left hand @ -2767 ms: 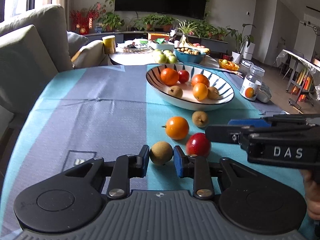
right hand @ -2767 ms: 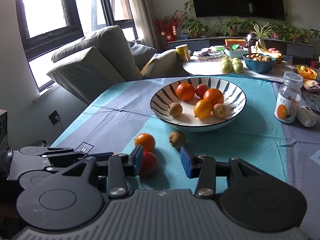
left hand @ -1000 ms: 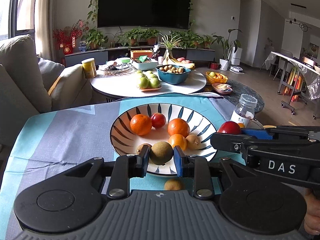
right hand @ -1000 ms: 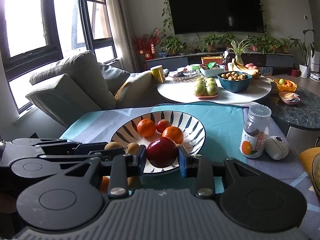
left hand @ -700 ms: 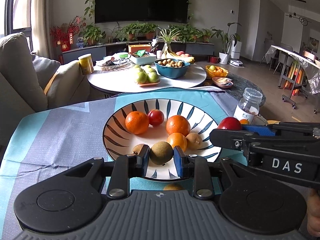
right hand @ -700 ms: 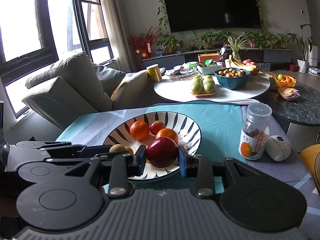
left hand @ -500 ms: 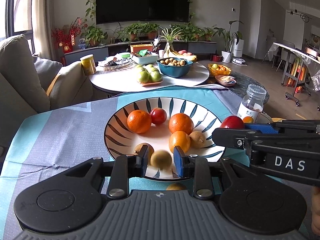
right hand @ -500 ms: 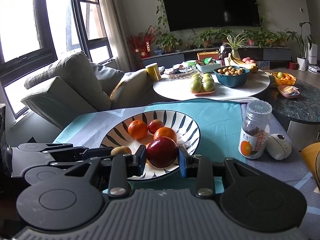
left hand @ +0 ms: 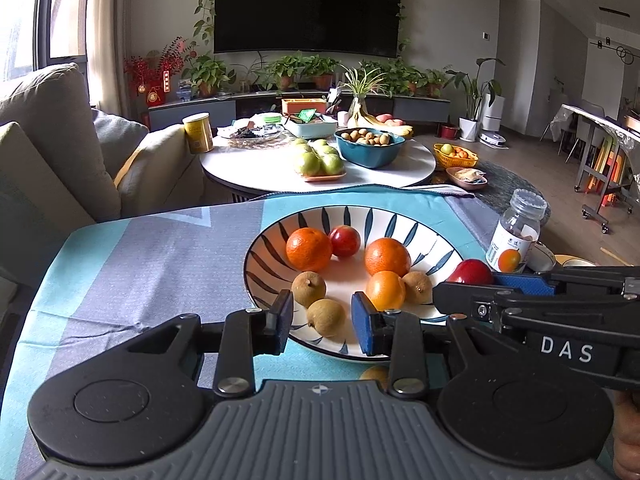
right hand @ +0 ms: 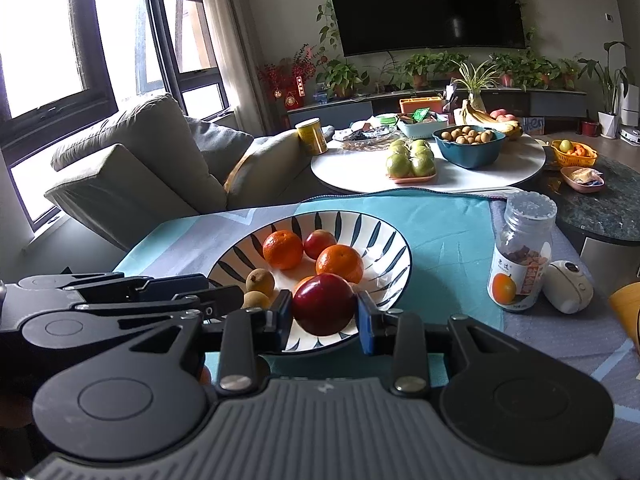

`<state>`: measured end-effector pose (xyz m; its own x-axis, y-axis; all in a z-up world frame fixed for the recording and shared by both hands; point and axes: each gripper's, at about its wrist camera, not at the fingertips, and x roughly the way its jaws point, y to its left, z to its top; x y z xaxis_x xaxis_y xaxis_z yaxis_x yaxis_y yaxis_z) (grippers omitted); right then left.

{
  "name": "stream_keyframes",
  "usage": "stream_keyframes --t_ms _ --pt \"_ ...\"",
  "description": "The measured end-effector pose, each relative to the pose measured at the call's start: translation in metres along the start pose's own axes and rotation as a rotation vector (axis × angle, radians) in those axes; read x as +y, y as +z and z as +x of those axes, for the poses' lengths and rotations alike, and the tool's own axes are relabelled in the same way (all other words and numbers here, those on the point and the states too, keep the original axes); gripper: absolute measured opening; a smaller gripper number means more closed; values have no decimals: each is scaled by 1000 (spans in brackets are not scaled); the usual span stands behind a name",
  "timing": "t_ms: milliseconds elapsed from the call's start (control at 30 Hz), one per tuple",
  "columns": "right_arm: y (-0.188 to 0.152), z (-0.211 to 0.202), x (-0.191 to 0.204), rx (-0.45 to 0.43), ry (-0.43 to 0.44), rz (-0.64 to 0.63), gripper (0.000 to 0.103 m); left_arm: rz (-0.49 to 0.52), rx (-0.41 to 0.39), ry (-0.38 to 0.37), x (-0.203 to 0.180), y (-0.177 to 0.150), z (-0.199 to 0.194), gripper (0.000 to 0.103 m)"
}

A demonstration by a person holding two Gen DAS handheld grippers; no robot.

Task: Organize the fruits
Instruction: 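Drop the red plum from the right gripper while the left gripper moves to an orange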

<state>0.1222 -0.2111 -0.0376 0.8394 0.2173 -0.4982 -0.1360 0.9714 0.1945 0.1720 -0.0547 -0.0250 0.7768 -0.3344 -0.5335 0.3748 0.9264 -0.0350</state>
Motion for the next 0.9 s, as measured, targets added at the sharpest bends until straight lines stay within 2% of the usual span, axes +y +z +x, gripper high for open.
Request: stream_keyframes --t_ms 633,900 --pt "-4 12 2 14 -14 -4 79 -15 -3 7 8 -3 -5 30" --pt "-6 0 2 -4 -21 10 79 -25 0 7 12 -13 -17 30"
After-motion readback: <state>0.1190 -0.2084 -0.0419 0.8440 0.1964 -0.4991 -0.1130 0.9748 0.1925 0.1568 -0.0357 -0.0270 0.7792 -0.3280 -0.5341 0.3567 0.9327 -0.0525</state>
